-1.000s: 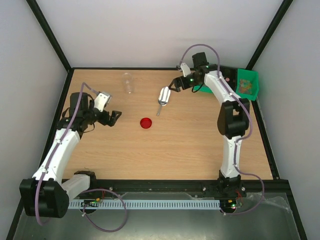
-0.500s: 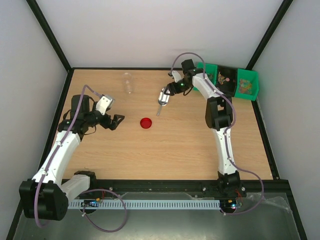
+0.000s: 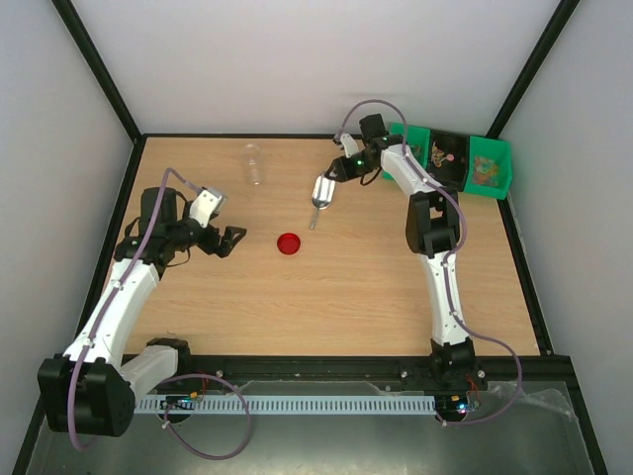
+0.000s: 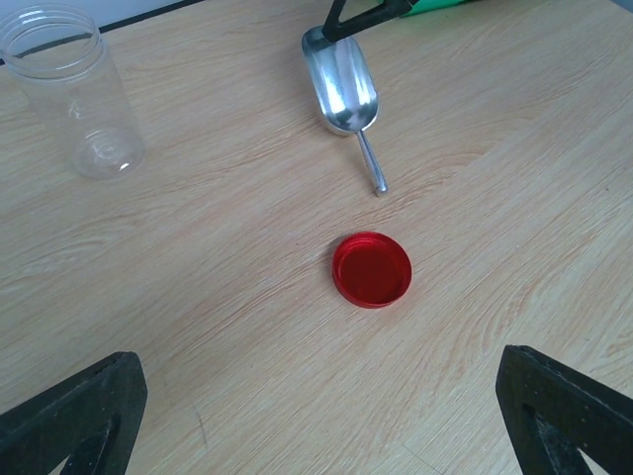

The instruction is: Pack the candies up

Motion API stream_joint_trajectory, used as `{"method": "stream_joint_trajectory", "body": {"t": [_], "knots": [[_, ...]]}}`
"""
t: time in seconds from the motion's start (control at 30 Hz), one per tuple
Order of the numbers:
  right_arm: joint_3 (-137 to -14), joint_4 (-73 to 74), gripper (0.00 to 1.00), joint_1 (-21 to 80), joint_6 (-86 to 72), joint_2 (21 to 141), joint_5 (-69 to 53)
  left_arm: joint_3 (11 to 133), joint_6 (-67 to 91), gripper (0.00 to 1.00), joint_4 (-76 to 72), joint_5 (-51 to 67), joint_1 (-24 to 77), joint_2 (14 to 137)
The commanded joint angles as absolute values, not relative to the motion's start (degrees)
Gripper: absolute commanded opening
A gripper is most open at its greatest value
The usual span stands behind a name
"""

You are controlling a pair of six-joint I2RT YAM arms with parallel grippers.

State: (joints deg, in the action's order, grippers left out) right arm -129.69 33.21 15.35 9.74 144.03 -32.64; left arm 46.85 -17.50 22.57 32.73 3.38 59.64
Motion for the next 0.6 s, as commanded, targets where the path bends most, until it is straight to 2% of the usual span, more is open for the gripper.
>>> {"method": "stream_joint_trajectory", "body": {"t": [0.0,0.27,0.57], "knots": [[-131.23,33.17,0.34,15.49,8.9,146.02,-34.14,47.01,-17.19,0.99,21.05,31.42,3.69,59.56],[-131.23,34.68,0.25,15.33,9.89,146.11,-33.59,47.37,-16.28,1.0,20.21,29.26,3.69,59.77],[-130.18,33.63,0.02,12.71,1.86,143.53,-38.61,48.62,-13.48,1.0,18.02,21.94,3.69,59.43]]}}
